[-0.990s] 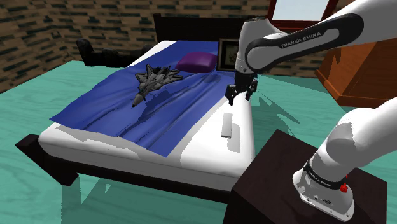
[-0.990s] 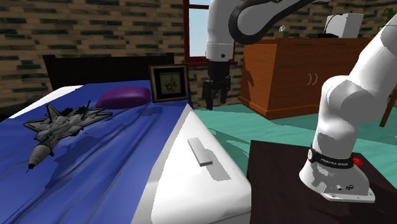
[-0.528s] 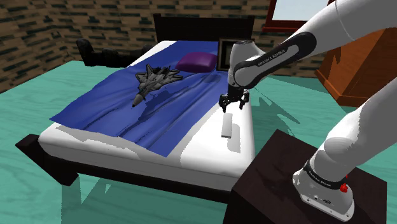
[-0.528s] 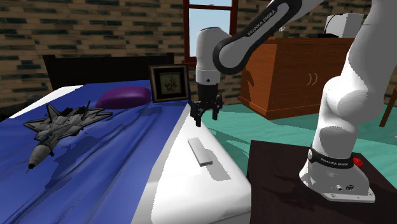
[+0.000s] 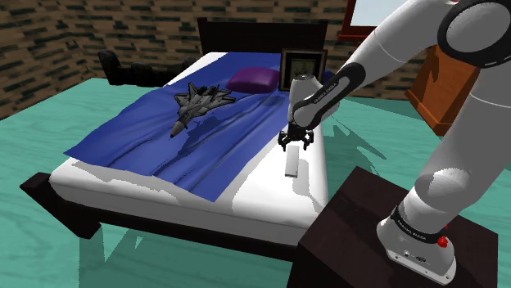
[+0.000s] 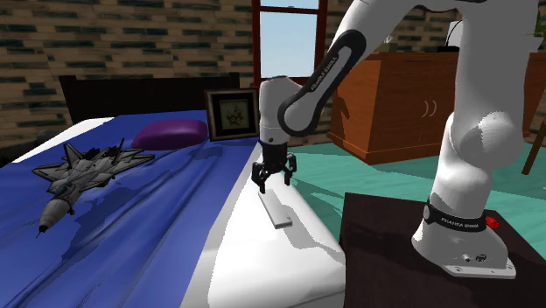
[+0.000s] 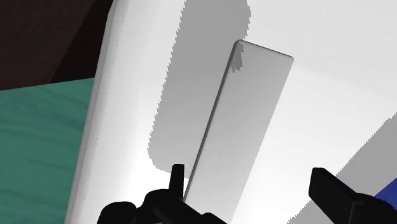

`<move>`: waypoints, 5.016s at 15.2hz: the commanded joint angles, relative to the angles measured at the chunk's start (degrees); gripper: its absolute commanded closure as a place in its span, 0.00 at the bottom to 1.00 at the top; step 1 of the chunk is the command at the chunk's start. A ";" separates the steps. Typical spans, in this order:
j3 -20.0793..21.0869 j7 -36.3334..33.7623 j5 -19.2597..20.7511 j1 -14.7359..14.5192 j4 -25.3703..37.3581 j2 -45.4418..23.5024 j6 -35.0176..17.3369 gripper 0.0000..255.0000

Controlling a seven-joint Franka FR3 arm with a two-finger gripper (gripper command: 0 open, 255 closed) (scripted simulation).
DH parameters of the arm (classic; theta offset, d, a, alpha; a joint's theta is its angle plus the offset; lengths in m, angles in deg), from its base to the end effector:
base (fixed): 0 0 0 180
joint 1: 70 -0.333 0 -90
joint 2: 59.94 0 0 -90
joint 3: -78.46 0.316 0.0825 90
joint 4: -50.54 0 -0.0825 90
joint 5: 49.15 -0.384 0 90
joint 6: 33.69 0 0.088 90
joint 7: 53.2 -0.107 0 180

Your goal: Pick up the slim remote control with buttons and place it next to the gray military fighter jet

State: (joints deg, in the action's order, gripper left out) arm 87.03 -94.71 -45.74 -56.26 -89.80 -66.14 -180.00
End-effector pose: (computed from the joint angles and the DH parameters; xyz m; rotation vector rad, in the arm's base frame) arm 0.4825 -0.0420 0.2566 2.8984 -1.1678 0.0046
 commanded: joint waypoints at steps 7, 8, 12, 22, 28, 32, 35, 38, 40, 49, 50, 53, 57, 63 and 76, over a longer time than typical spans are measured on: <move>-2.00 -5.10 3.14 -0.39 2.22 -9.69 -7.15 0.00; -2.16 -5.29 3.40 -0.48 2.30 -10.47 -7.85 0.00; -2.43 -5.59 3.81 -0.65 2.44 -11.72 -8.94 0.00; -2.43 -5.59 3.80 -0.65 2.43 -11.70 -8.94 1.00; -2.26 -5.39 3.55 -0.53 2.33 -10.92 -8.26 1.00; -1.65 -4.59 2.50 -0.13 2.07 -7.80 -5.43 1.00; -1.29 -4.00 1.73 0.09 2.01 -5.53 -3.26 1.00; -1.01 -3.44 0.99 0.26 2.07 -3.34 -1.03 1.00; -0.86 -3.08 0.53 0.33 2.18 -1.92 0.47 1.00; -0.52 -1.74 -1.22 0.48 3.33 3.94 7.41 1.00; -0.50 -1.62 -1.38 0.48 3.53 4.54 8.19 1.00; -0.48 -1.28 -1.81 0.48 4.19 6.26 10.55 1.00; -0.49 -0.88 -2.30 0.47 5.26 8.38 13.71 1.00; -0.55 -0.40 -2.86 0.44 7.24 11.18 18.45 1.00; 1.67 -5.32 -1.19 -1.46 23.97 1.59 25.82 1.00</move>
State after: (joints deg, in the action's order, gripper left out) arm 88.35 -99.07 -47.36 -57.36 -68.77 -62.27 -154.89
